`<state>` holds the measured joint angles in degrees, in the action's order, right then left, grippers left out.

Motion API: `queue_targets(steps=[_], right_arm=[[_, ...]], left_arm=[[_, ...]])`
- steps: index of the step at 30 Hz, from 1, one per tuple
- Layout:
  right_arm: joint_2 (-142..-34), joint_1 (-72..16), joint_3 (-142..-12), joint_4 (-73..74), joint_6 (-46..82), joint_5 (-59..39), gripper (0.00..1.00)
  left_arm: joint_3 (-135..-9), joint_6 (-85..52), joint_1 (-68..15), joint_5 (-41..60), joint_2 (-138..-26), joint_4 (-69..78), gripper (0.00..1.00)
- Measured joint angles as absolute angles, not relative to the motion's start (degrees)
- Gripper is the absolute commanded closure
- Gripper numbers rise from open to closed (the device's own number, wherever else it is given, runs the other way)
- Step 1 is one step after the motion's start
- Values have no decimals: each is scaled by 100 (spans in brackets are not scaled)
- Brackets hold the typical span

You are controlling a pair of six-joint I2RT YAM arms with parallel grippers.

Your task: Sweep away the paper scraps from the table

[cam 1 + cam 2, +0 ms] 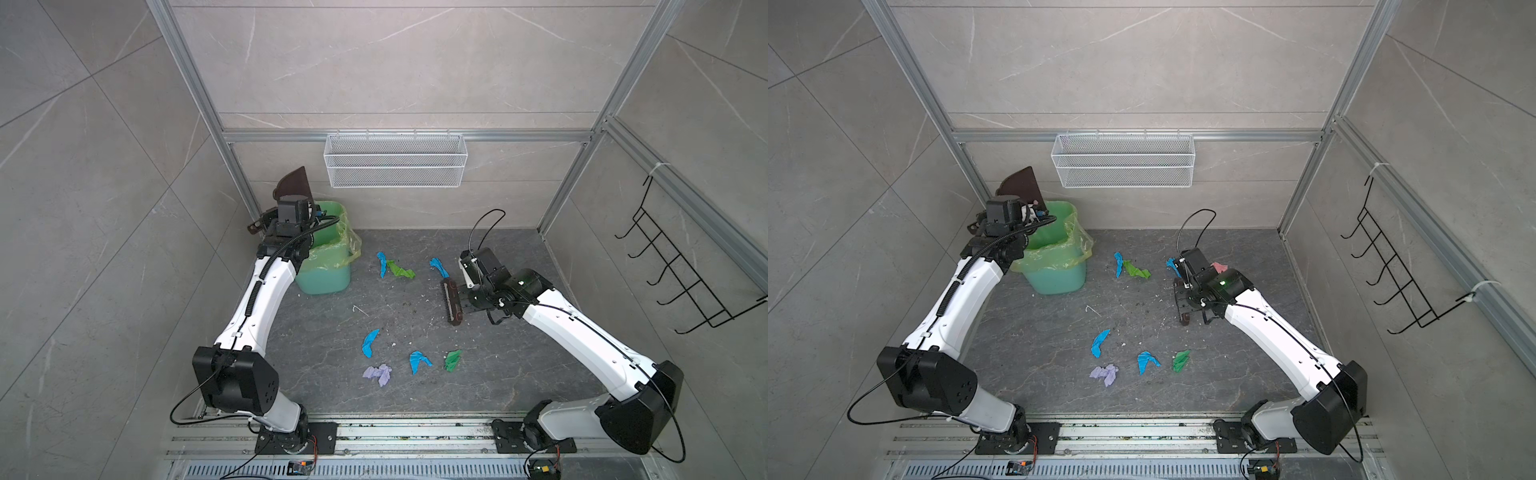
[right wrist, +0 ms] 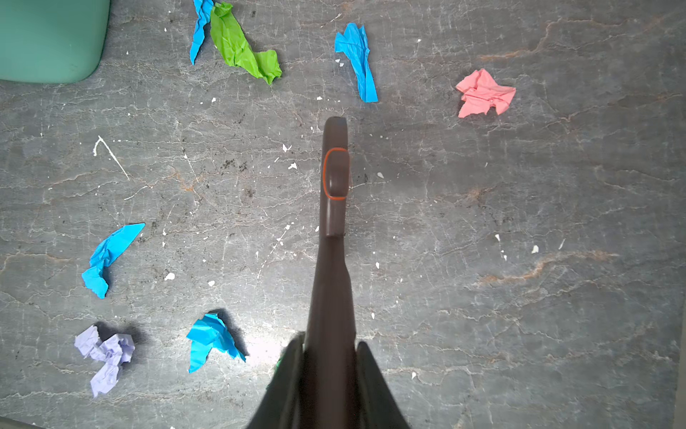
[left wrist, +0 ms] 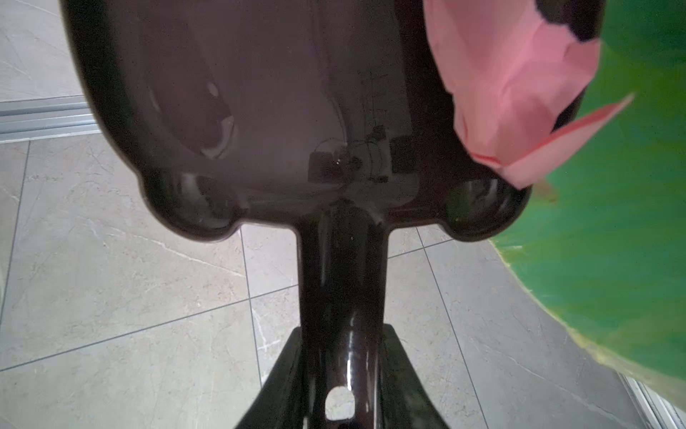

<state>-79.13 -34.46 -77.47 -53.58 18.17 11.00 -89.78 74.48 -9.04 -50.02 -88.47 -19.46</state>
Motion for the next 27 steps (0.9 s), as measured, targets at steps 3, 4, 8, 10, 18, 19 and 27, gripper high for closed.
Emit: queue_targets(steps=[3, 4, 8, 10, 18, 19, 27], right_arm=[[-7913, -3446, -7745, -5339, 1820, 1100, 100], [-7913, -3446, -7745, -5328, 1817, 1098, 100], [-7913, -3446, -7745, -5319, 1820, 1085, 100], [-7913, -3446, -7745, -5319, 1820, 1085, 100], [-7863, -3446, -7745, -5290, 1787, 845, 100], [-7828, -3446, -7745, -5275, 1772, 755, 100], [-7570, -3441, -7734, -5113, 1531, -336, 100]], left_arm=[[-8888, 7644, -939, -5057, -8831, -1704, 100], [-8866, 7679, -939, -5065, -8831, -1640, 100], [-8836, 7767, -945, -5074, -8820, -1514, 100], [-8814, 7784, -945, -5074, -8794, -1490, 100], [-9247, 6967, -945, -5037, -8766, -2296, 100], [-9408, 6729, -945, -4978, -8766, -2526, 100], [-9961, 4984, -952, -4071, -8420, -4071, 100]])
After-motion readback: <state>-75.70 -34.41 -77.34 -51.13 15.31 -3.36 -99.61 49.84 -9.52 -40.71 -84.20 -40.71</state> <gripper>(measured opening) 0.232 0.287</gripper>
